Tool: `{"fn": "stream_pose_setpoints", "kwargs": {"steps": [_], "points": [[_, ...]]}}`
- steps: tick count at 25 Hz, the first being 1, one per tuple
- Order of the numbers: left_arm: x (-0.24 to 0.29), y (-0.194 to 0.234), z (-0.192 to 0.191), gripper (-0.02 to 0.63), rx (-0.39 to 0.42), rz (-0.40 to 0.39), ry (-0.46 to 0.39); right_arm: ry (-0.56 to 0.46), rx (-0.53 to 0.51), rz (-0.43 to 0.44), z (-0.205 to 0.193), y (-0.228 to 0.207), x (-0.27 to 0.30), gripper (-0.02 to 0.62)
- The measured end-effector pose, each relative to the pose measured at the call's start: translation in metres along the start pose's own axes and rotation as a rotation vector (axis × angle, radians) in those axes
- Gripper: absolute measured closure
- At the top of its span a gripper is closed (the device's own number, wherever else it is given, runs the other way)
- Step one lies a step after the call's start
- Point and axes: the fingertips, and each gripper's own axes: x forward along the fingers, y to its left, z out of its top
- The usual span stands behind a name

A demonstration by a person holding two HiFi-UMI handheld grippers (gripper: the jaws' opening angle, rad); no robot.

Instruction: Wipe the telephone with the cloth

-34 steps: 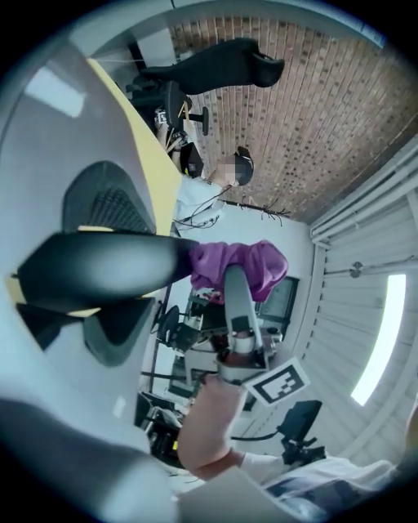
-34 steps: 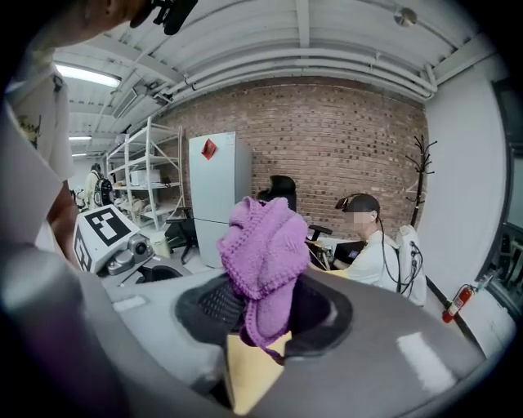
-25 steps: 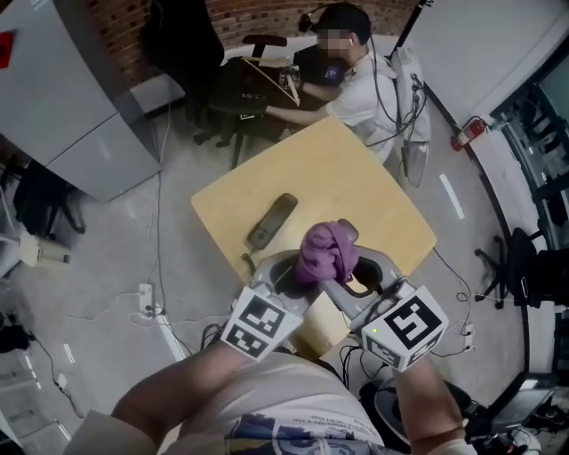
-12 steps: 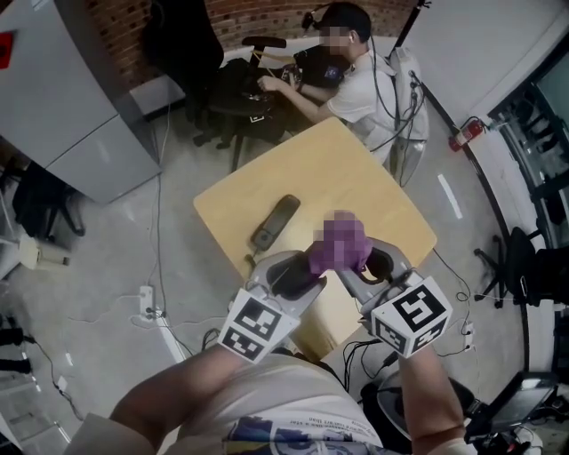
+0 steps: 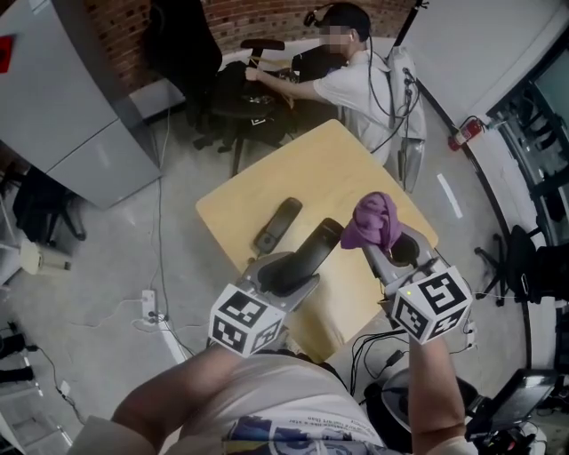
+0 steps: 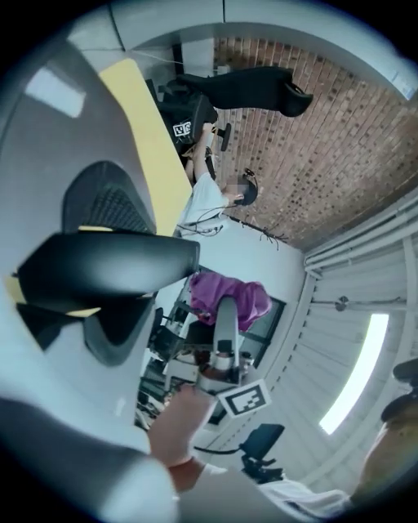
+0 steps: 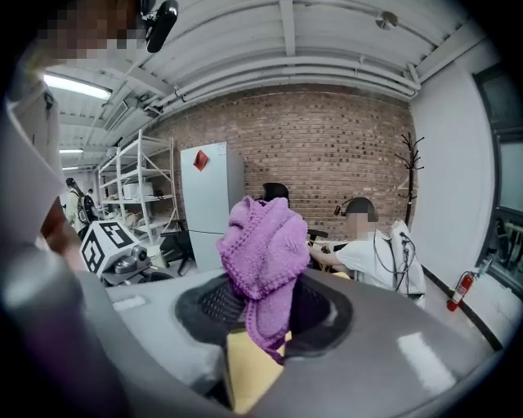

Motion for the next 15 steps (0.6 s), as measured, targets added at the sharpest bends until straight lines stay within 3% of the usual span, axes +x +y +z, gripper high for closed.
{"fn": "stream_pose_setpoints", "kwargs": {"steps": [8, 15], "points": [[-0.005, 0.006, -0.002, 0.351, -0.046, -0.023, -0.007, 0.009, -0.016, 0.195, -0.015, 0.078, 0.007, 0.472], [-0.012, 0.009, -0.005, 0.351, -0.118, -0.055, -0.006, 0.025, 0.018, 0.077, -0.026, 0.035, 0.015, 0.472]]}}
